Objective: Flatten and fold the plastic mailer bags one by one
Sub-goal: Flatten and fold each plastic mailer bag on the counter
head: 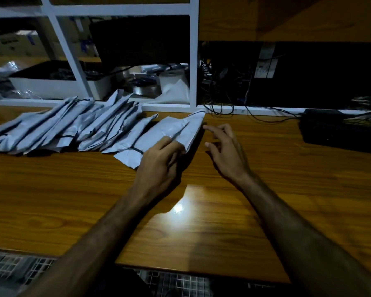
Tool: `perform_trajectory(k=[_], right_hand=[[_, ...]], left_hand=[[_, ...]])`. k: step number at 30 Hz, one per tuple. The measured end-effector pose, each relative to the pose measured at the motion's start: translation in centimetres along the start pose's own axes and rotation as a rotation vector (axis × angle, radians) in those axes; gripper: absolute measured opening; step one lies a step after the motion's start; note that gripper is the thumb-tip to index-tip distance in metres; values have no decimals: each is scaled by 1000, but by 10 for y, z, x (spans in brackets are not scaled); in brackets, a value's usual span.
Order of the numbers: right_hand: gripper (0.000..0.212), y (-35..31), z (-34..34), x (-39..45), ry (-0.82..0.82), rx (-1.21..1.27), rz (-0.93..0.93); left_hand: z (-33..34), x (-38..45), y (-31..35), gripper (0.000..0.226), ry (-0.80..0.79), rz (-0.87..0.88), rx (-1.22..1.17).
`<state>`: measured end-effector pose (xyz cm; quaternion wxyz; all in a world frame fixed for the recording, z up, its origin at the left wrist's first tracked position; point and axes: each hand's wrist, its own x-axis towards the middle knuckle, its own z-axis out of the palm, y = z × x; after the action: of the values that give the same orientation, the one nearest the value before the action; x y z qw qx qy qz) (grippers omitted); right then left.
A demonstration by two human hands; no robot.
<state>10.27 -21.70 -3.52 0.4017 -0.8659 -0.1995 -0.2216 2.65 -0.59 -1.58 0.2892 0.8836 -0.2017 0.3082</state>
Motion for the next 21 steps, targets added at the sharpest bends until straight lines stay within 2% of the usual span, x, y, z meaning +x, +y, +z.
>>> perform_trajectory(k=[4, 9, 13, 21], right_hand=[[46, 2, -14, -4, 31, -30, -30], [43, -3, -34, -13, 95, -286, -55], [30, -1, -50, -25, 34, -336, -73], [26, -20, -63, -70, 5, -394, -168]], left_hand=[[-4, -1, -7, 19, 59, -19, -29], [-10, -1, -3, 22, 57, -27, -67], [-15, -3, -5, 27, 52, -61, -110], [-43, -40, 13, 25, -55, -74, -101]])
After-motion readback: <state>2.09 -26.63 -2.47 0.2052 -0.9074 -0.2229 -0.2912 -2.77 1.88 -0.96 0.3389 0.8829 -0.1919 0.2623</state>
